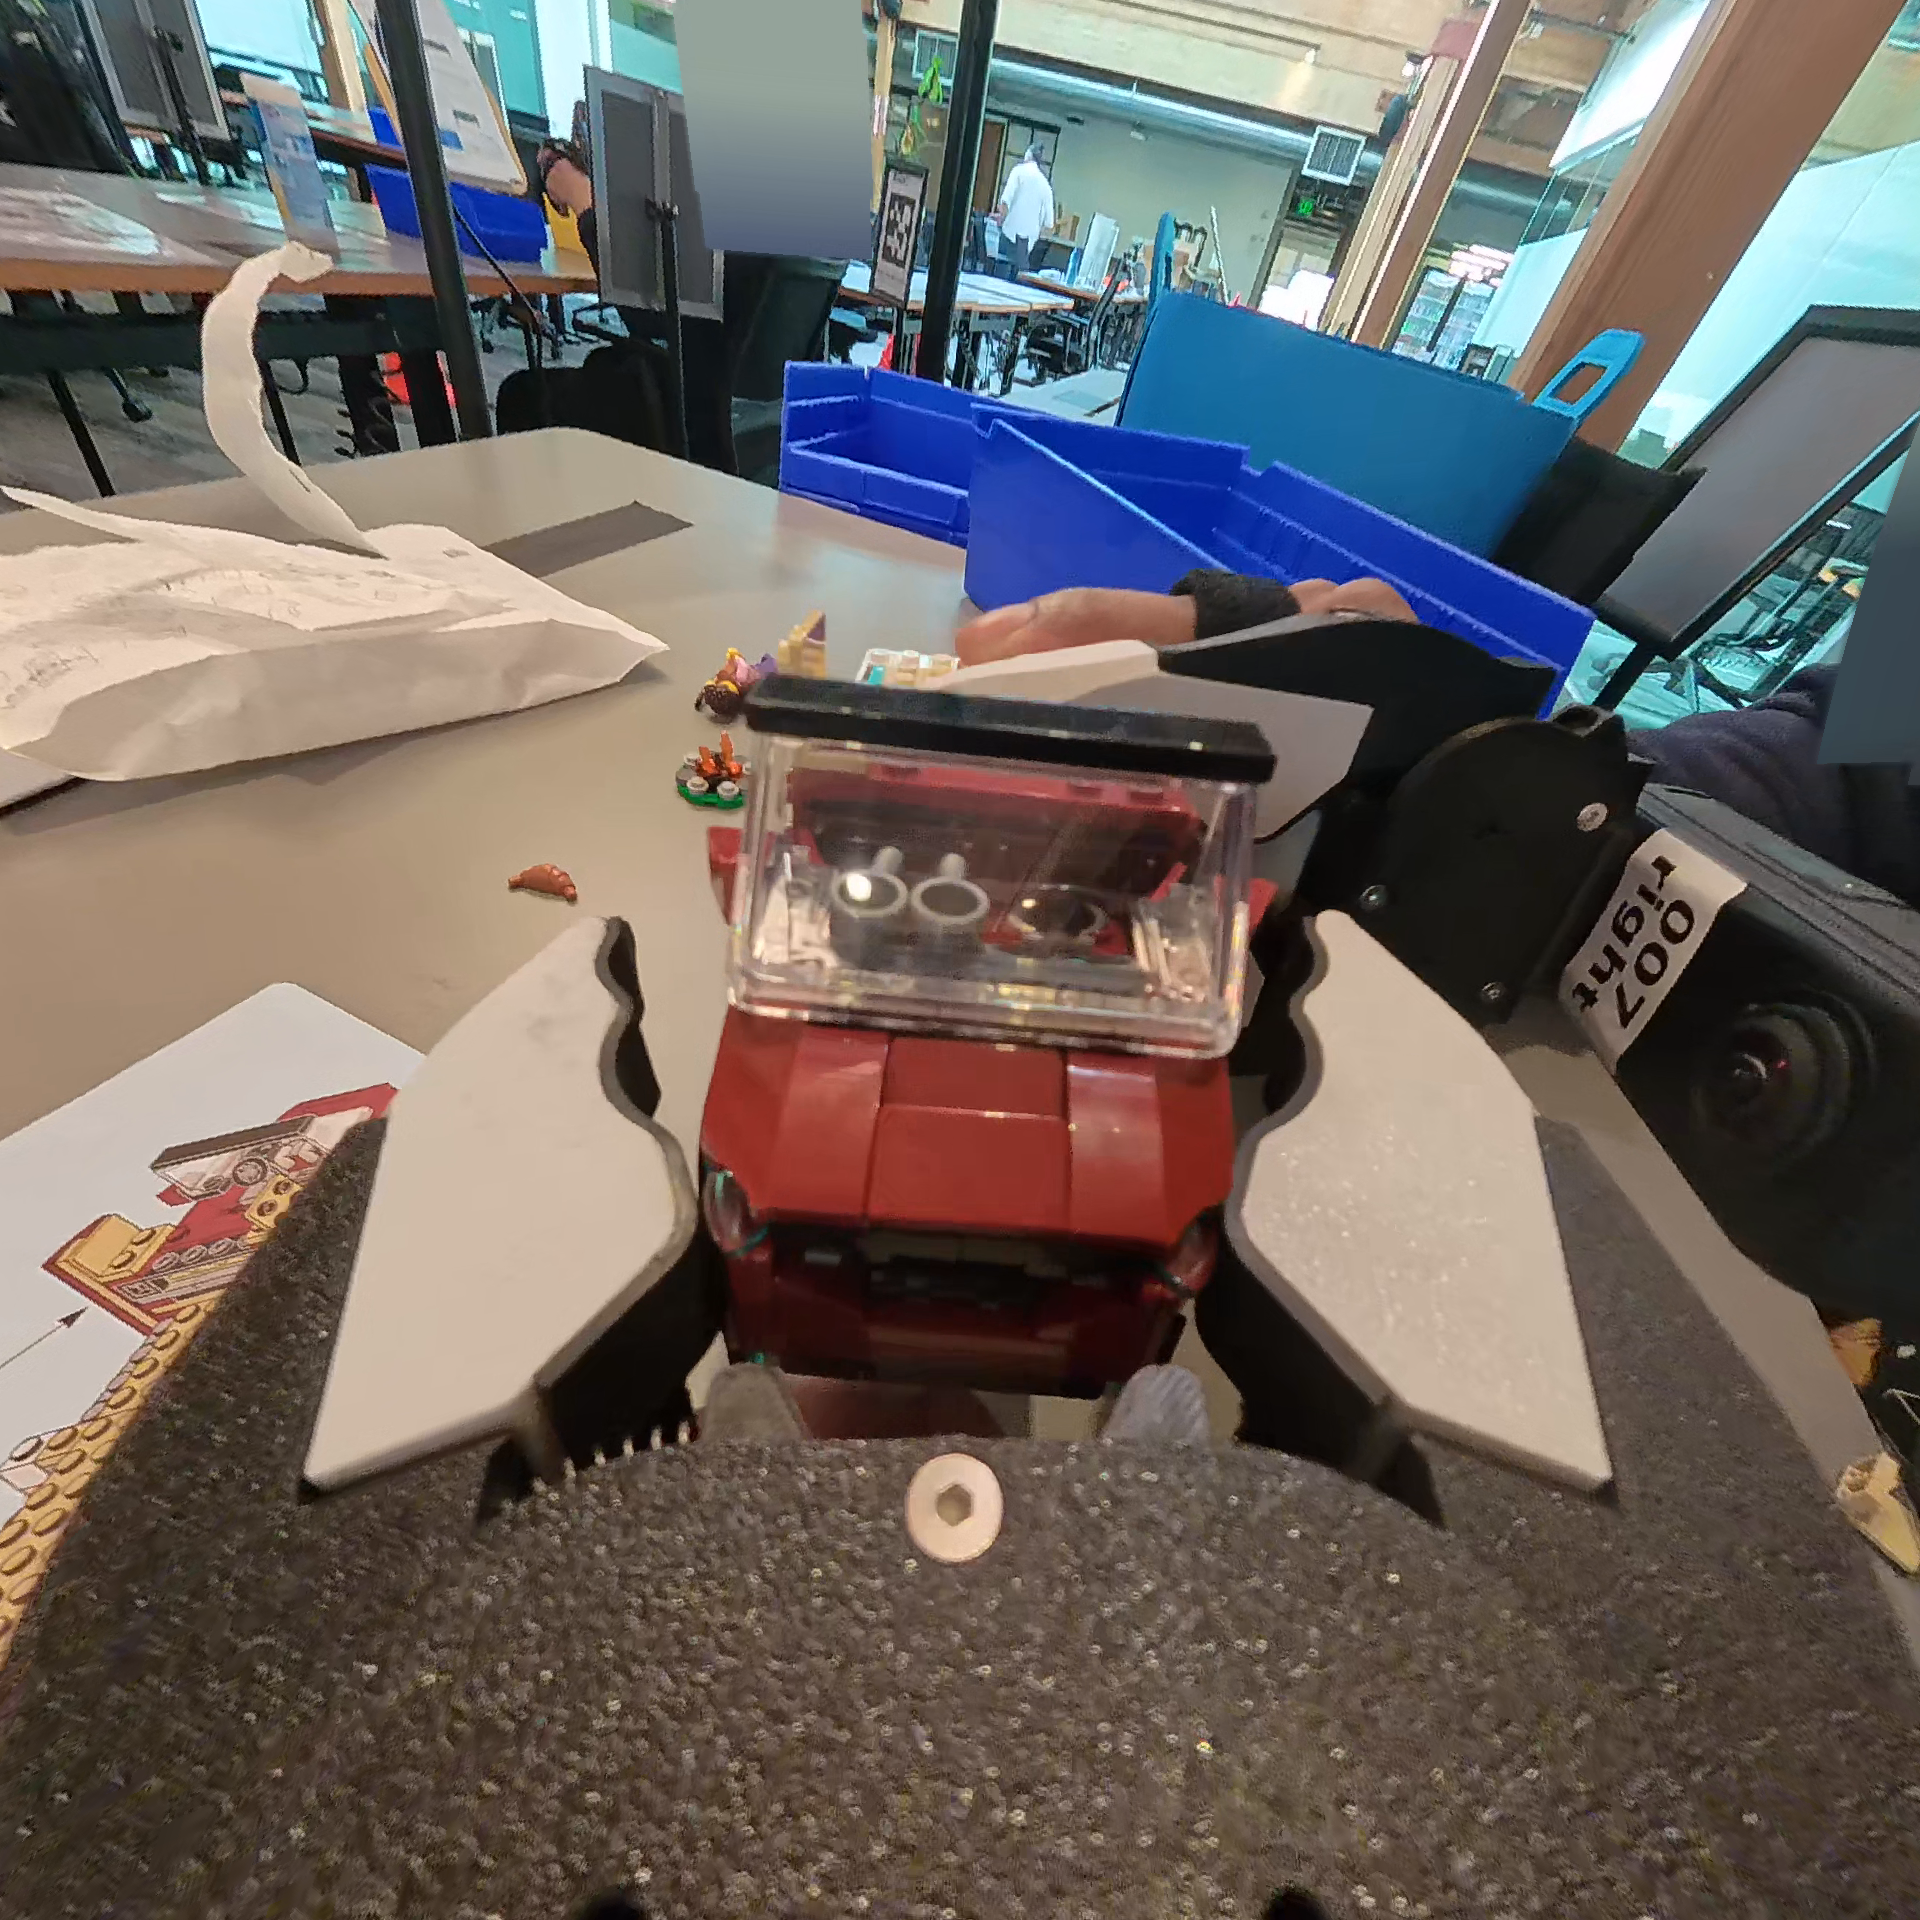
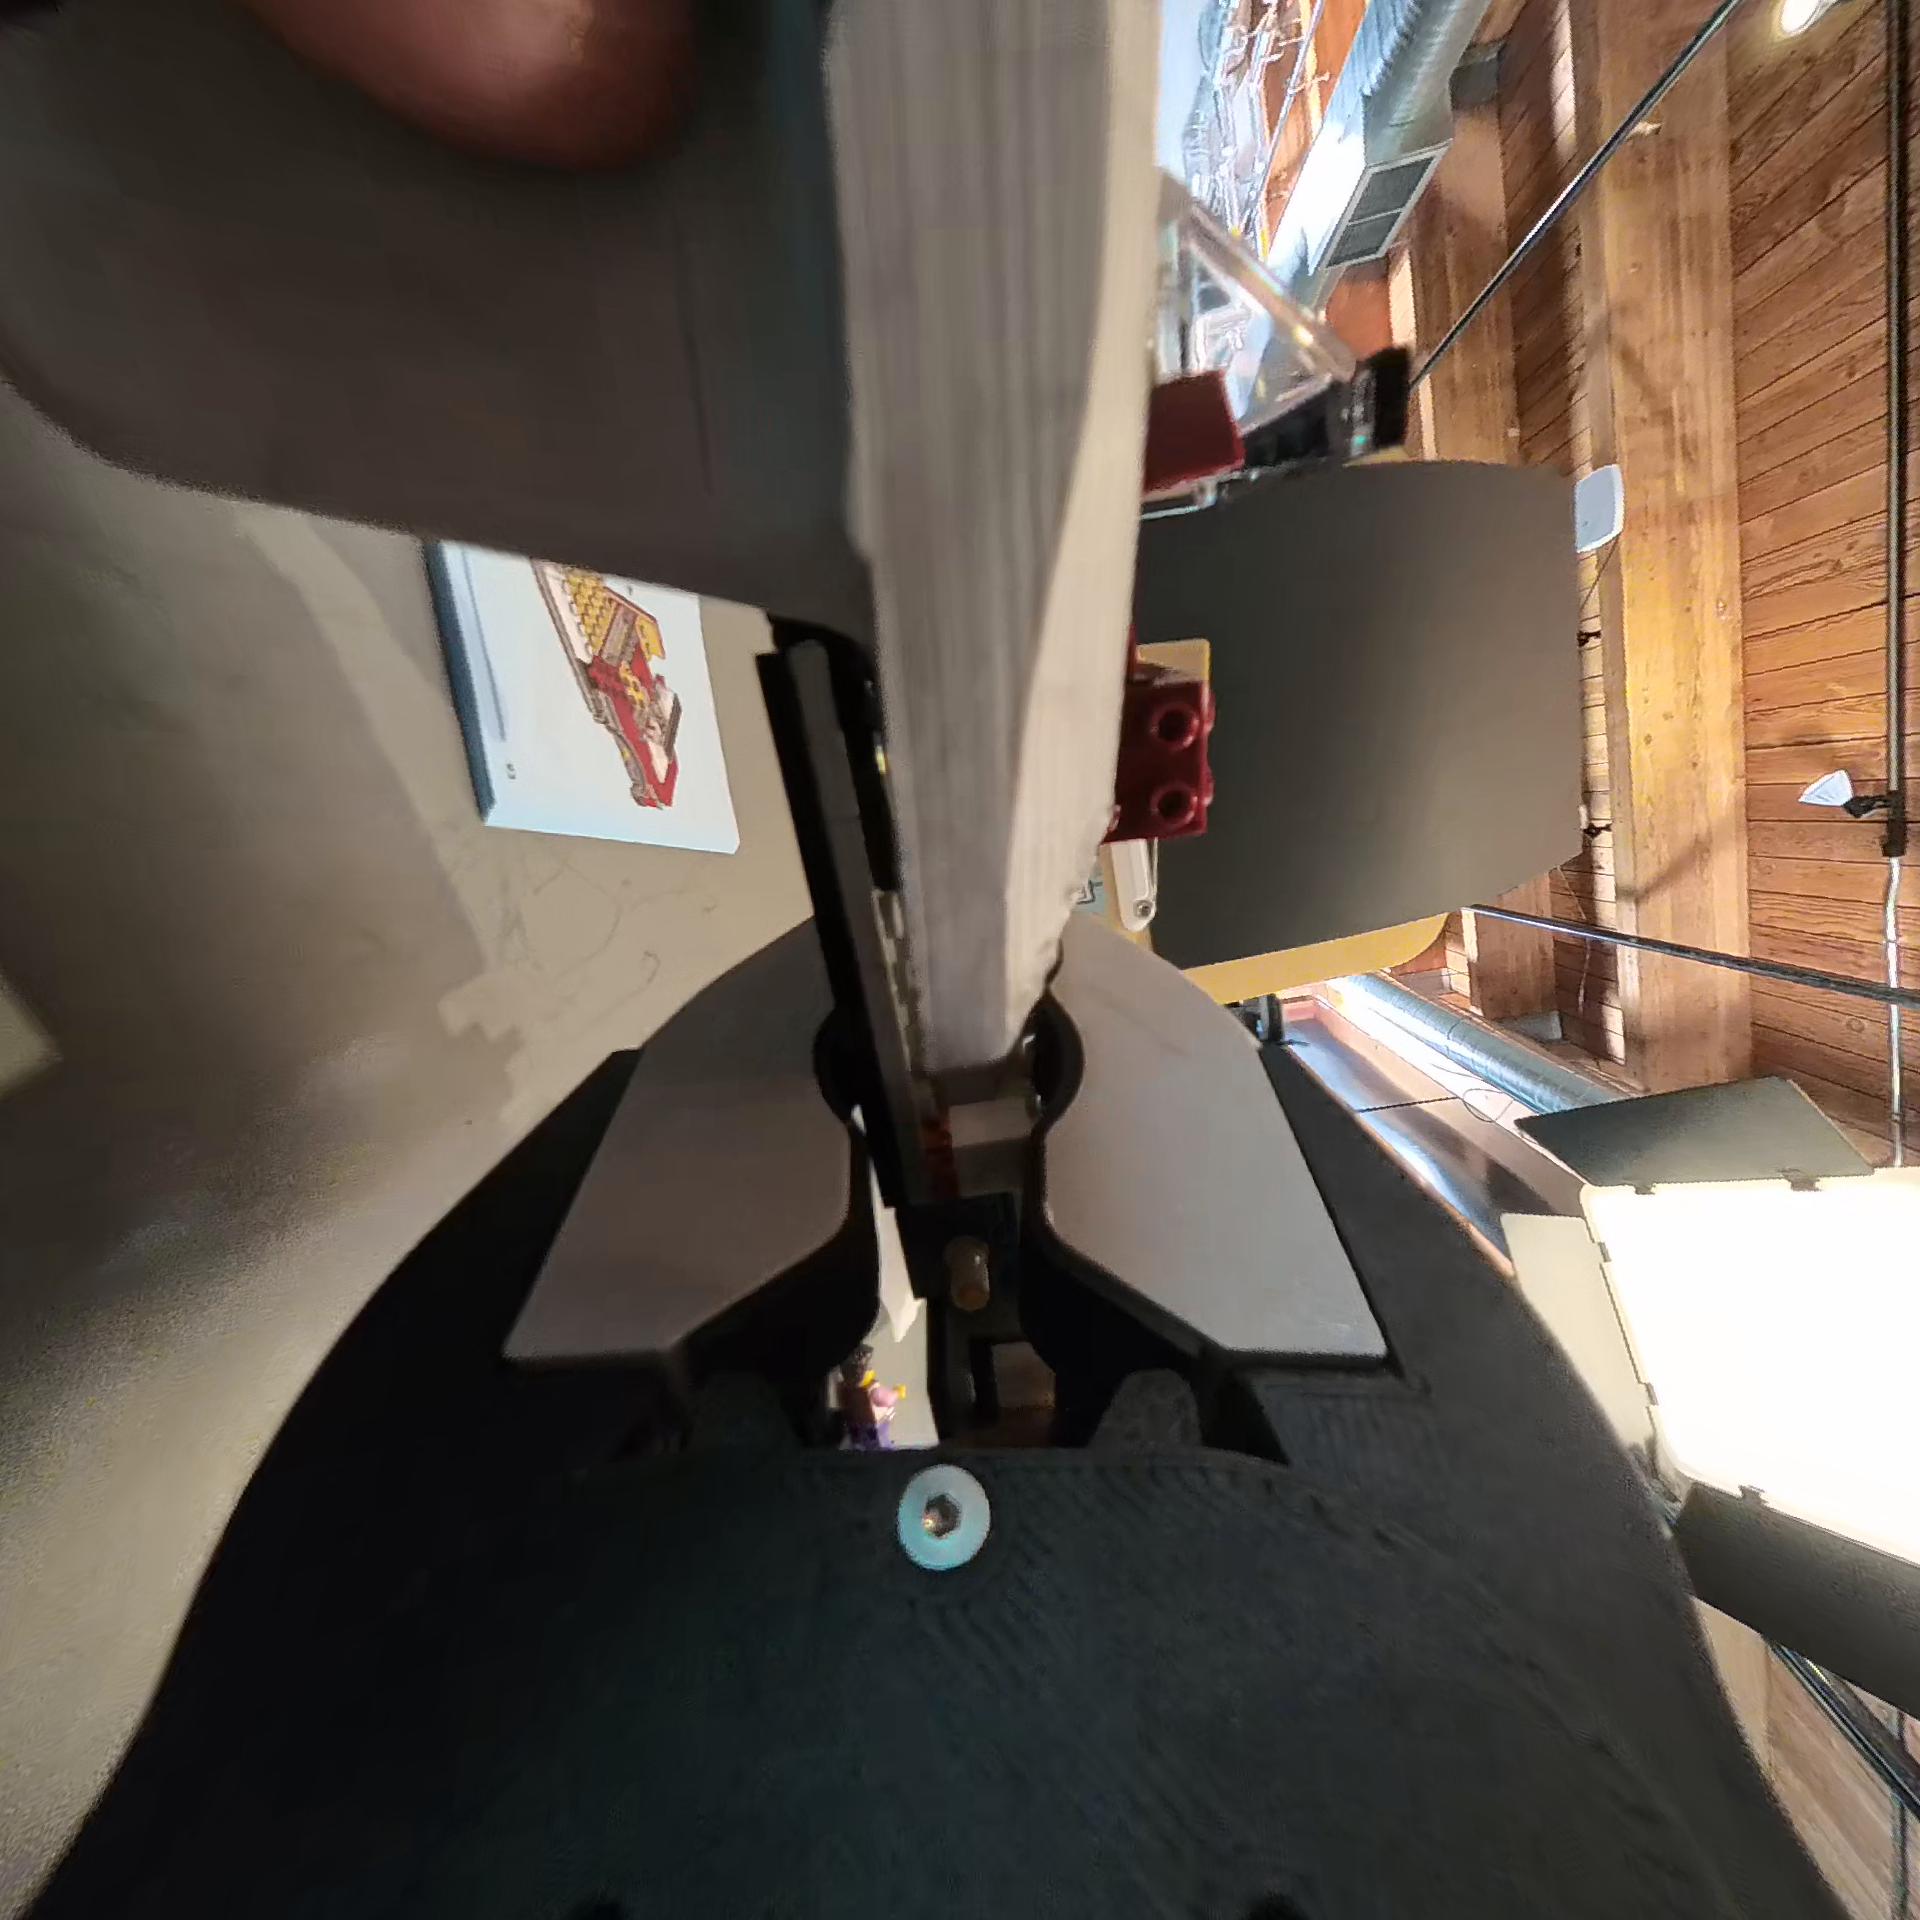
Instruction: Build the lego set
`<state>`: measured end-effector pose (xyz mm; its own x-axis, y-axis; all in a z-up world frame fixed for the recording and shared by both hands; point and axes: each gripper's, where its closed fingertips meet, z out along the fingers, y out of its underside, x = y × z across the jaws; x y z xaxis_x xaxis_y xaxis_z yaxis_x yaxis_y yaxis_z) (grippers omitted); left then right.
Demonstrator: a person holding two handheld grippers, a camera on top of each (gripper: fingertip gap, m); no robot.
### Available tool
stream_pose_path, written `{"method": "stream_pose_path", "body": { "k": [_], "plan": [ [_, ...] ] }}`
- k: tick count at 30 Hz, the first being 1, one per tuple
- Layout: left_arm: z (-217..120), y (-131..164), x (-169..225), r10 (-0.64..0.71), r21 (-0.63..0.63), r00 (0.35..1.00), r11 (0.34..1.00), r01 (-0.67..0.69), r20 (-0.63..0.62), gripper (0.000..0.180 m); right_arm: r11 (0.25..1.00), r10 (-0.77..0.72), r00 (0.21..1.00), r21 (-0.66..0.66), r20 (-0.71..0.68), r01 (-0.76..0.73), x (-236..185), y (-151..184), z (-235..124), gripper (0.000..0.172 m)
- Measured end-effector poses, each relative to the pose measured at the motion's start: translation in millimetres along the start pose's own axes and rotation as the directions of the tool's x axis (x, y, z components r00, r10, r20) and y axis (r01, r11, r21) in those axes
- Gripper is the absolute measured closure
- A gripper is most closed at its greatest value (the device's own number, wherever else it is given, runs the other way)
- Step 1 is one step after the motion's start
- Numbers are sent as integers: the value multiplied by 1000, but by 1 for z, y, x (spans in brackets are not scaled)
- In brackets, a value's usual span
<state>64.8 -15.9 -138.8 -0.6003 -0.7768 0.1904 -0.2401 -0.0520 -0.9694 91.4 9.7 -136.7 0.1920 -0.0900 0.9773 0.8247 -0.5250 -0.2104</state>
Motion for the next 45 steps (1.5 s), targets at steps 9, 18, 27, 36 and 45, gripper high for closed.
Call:
{"method": "stream_pose_path", "body": {
  "k": [9, 18, 27, 36, 45],
  "plan": [
    [-7, -7, 3, 29, 58, 1000, 998, -29, 3, 64, 999, 16, 1000, 36, -11, -15, 2, -5, -1, 145],
    [-22, -16, 2, 25, 144, 1000, 989, -24, -6, 95, 999, 19, 1000, 31, -3, -19, 2, 5, -2, 146],
    [-18, -13, 7, 94, 118, 995, 988, -95, 19, 102, 999, 0, 1000, 48, -6, 1, 2, 0, -5, 146],
    [-20, -16, 8, 95, 143, 995, 985, -98, 31, 102, 999, 14, 1000, 52, -25, -12, 6, -1, -5, 144],
    [-24, -23, 8, -5, 227, 1000, 974, 6, -6, 103, 998, 8, 998, 58, -61, -4, 14, -3, -8, 137]
  ]
}}
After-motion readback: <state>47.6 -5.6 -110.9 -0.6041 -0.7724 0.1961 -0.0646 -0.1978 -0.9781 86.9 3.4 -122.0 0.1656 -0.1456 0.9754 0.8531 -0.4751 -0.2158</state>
